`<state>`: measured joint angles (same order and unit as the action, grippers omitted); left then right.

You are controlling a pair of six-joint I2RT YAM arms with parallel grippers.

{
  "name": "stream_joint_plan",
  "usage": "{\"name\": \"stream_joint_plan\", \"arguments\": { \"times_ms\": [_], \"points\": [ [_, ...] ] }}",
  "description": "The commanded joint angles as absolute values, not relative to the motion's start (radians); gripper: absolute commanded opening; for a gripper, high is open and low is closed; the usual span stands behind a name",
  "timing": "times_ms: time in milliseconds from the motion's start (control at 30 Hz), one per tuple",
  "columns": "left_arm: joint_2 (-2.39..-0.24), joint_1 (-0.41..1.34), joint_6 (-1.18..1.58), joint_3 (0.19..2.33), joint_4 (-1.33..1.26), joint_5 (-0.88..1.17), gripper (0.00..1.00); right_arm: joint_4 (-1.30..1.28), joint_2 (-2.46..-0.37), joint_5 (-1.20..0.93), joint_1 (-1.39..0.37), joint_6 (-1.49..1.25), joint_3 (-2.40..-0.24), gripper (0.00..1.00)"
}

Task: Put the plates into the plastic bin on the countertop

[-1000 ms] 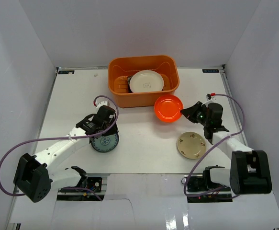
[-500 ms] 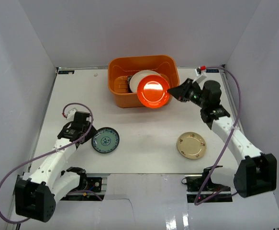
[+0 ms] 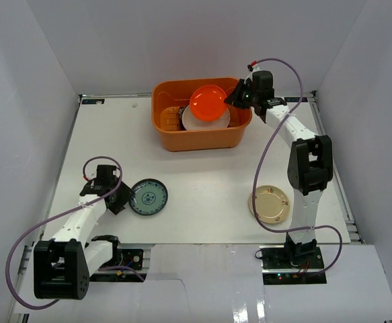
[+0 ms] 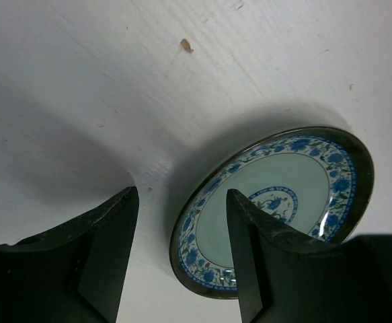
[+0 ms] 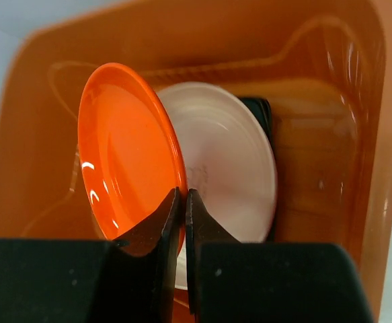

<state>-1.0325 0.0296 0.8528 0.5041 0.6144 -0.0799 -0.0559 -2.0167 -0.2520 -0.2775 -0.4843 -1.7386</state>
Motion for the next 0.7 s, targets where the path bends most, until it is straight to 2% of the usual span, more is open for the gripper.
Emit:
{"name": "stream_joint_plan", "arguments": {
  "times_ms": [0, 33, 133, 167, 233, 267, 333, 367, 433, 467, 500, 667],
  "points": [
    [-1.032, 0.021, 0.890, 0.465, 0.545, -0.026, 0.65, -0.100, -2.039, -0.252, -0.287, -0.468, -1.798, 0.08],
    [-1.041, 0.021, 0.893, 0.459, 0.537, -0.025, 0.65, -0.103, -2.049, -0.253, -0.287, -0.469, -1.807, 0.10],
    [-1.055, 0.021, 0.899, 0.428, 0.503, -0.017, 0.62, -0.153, -2.082, -0.267, -0.290, -0.463, -1.864, 0.47],
    [-1.054, 0.021, 0.905, 0.420, 0.483, -0.018, 0.61, -0.156, -2.071, -0.270, -0.291, -0.465, -1.862, 0.64],
    [-1.046, 0.021, 0.910, 0.397, 0.466, -0.021, 0.58, -0.140, -2.040, -0.282, -0.288, -0.465, -1.842, 0.72],
    [-1.033, 0.021, 0.911, 0.390, 0.453, -0.025, 0.49, -0.134, -2.001, -0.299, -0.290, -0.465, -1.813, 0.76],
    [-1.017, 0.021, 0.914, 0.376, 0.443, -0.029, 0.40, -0.124, -1.947, -0.311, -0.285, -0.462, -1.769, 0.80],
    [-1.008, 0.021, 0.913, 0.377, 0.440, -0.029, 0.23, -0.114, -1.872, -0.319, -0.284, -0.457, -1.731, 0.80],
    [-0.976, 0.021, 0.907, 0.377, 0.440, -0.028, 0.04, -0.025, -1.774, -0.328, -0.276, -0.468, -1.533, 0.80],
    [-0.963, 0.021, 0.904, 0.377, 0.440, -0.025, 0.00, 0.029, -1.667, -0.340, -0.273, -0.478, -1.447, 0.80],
    [-0.933, 0.021, 0.897, 0.379, 0.439, -0.003, 0.00, 0.067, -1.617, -0.350, -0.265, -0.500, -1.280, 0.80],
    [-0.792, 0.025, 0.841, 0.429, 0.443, 0.122, 0.00, 0.152, -1.282, -0.325, -0.250, -0.522, -0.858, 0.77]
  ]
}}
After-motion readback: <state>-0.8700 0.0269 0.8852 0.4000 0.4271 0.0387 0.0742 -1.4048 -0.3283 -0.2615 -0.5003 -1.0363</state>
